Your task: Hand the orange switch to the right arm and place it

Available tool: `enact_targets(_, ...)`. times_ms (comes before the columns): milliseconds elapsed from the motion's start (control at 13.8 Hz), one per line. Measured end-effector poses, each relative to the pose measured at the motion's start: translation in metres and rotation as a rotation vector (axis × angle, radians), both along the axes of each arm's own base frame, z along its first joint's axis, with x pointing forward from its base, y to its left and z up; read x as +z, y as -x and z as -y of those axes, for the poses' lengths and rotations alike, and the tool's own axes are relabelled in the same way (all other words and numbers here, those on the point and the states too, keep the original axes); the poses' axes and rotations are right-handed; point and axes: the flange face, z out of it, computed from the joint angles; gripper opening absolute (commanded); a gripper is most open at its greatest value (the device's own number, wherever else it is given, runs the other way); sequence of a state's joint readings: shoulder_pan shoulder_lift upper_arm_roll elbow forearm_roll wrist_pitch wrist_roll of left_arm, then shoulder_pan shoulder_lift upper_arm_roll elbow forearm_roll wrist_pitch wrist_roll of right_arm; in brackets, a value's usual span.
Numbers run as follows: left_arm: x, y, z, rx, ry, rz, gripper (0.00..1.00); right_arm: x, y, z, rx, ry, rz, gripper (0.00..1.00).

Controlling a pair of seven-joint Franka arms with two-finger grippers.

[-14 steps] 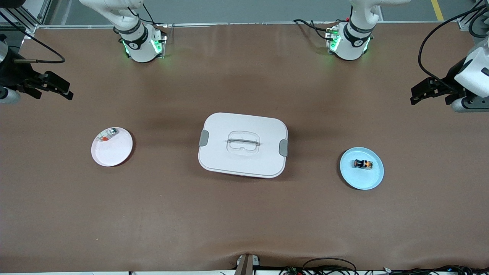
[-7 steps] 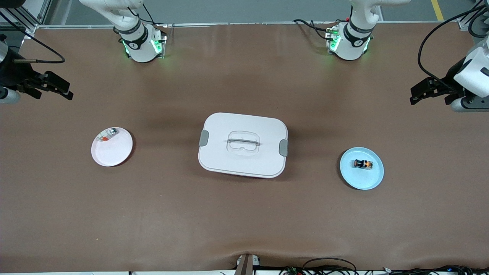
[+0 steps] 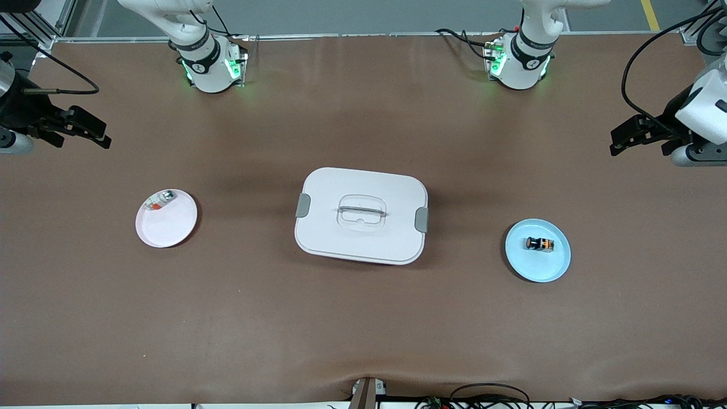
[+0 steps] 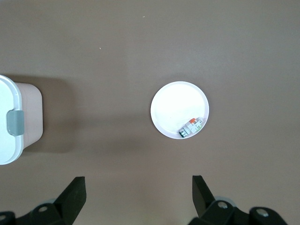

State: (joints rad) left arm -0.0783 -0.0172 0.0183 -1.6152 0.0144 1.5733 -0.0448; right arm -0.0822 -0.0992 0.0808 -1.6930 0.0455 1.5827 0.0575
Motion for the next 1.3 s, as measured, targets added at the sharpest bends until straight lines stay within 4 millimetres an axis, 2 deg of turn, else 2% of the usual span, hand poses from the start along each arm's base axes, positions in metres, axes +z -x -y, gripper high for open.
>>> enact_targets(217, -0.001, 0.000, 0.000, 0.000, 0.000, -0.004, 1.00, 0.000, 0.000, -0.002, 0.004, -0.001, 0.000, 1.00)
enact_targets(435, -0.017, -0.008, 0.001, 0.000, -0.003, -0.033, 1.00, 0.000, 0.000, -0.003, 0.006, -0.001, -0.001, 1.00)
enact_targets(869, -0.073, -0.039, 0.002, 0.000, -0.007, -0.082, 1.00, -0.005, 0.001, 0.002, -0.003, -0.001, -0.013, 1.00)
enact_targets(1304, -0.145, -0.074, 0.003, -0.058, -0.006, -0.105, 1.00, -0.005, 0.001, -0.002, 0.004, -0.001, -0.010, 1.00)
